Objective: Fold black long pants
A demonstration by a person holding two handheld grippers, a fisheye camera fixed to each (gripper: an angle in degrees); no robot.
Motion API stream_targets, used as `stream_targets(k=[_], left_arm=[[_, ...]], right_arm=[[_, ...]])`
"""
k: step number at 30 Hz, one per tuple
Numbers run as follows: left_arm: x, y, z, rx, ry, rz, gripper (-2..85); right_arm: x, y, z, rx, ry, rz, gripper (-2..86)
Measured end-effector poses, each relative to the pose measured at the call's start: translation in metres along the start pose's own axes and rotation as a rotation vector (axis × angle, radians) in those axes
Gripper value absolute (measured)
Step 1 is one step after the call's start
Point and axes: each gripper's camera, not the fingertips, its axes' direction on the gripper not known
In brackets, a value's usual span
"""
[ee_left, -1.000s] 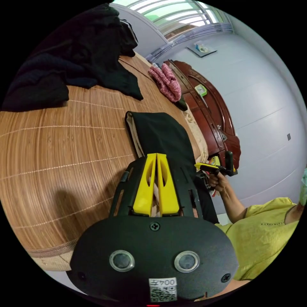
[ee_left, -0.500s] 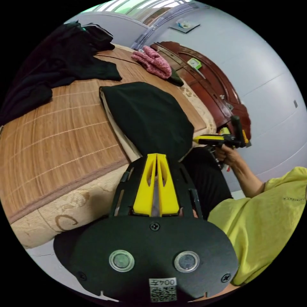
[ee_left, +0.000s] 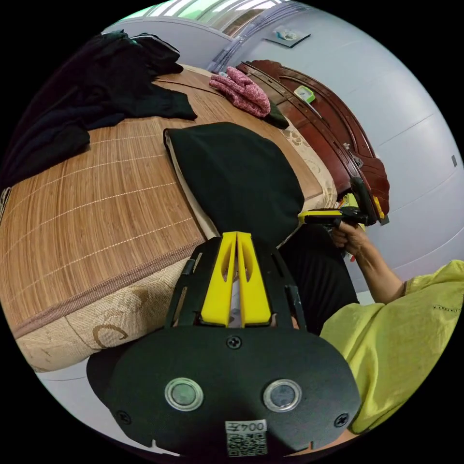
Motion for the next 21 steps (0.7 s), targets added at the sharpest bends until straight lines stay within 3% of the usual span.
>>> stream_targets(k=[6,12,18,21], left_arm=[[0.073,-0.013,-0.018,0.02,-0.274,0.207,0.6],[0.104,-0.038,0.053,-0.272,-0.413,0.28,0.4],[0.15,-0.031,0.07,-0.216,-0.555,0.327,0.2],[0.158,-0.029,0.073,-0.191,-0.521,0.286,0.2]], right_arm=[[-0.027,-0.02,-0.036,0.109,0.072,-0.096,-0.8],[-0.038,-0.061,0.025,-0.074,0.166,-0.094,-0.8],[-0.04,-0.067,0.047,-0.019,0.168,-0.111,-0.8],[-0.036,-0.064,0.049,0.025,0.158,-0.173,-0.7]])
